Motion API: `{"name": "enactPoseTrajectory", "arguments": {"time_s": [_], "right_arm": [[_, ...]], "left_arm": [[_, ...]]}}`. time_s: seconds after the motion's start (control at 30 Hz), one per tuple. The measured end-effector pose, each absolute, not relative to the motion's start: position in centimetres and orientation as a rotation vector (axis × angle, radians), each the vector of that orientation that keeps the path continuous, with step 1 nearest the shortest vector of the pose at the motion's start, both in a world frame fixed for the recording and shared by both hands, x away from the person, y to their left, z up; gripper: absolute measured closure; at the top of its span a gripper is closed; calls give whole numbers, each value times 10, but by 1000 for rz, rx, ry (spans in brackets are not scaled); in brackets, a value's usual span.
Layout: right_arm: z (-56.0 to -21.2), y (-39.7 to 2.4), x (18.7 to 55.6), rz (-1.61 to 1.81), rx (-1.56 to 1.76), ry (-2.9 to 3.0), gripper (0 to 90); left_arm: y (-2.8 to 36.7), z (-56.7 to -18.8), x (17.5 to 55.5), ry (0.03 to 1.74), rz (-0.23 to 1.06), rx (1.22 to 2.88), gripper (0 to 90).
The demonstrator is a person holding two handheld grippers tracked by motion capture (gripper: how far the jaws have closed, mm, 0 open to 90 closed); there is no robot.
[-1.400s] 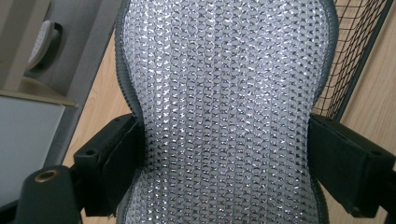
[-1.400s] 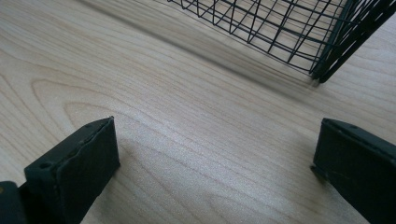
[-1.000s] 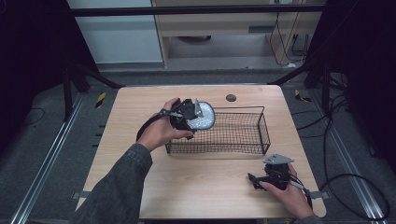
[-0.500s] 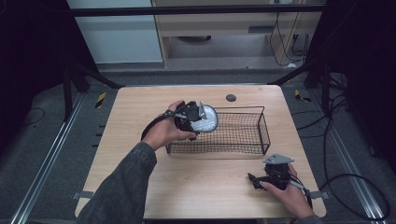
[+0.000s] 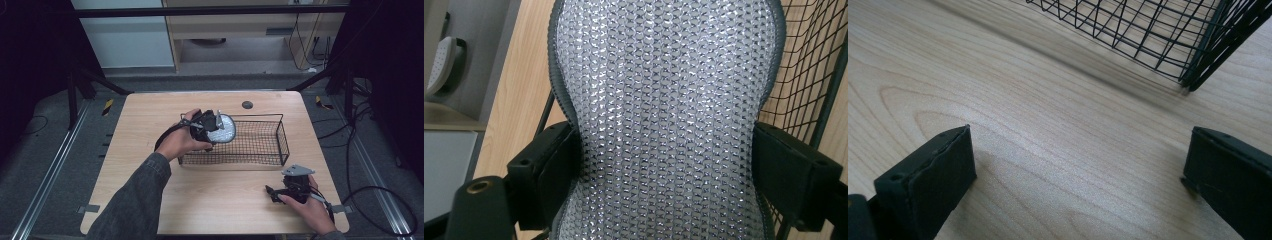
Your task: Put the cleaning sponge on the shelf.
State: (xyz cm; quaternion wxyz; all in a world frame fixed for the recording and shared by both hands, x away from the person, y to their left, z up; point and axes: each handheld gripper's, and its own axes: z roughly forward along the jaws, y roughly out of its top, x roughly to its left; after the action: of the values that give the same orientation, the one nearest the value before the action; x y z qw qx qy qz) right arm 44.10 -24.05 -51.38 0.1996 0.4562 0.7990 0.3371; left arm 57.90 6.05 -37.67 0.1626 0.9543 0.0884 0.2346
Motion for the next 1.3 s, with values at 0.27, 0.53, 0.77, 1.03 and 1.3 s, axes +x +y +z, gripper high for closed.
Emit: {"name": "enactPoseTrajectory", "arguments": {"time_s": [0.27, 0.53, 0.77, 1.03, 1.3], "right_arm": [[-514, -240, 441, 943, 1275, 2234, 3], [-514, -241, 441, 943, 1275, 2234, 3], [-514, -240, 441, 943, 1276, 2234, 3], [-514, -240, 441, 942, 1277, 2233, 3], [-514, -240, 441, 943, 1277, 2232, 3]], "left_arm": [[58, -380, 579, 259, 661, 2696, 72], [58, -383, 580, 318, 602, 2686, 50], [61, -381, 580, 334, 595, 2674, 82], [61, -380, 578, 332, 591, 2661, 91], [59, -380, 575, 324, 592, 2650, 91]]}}
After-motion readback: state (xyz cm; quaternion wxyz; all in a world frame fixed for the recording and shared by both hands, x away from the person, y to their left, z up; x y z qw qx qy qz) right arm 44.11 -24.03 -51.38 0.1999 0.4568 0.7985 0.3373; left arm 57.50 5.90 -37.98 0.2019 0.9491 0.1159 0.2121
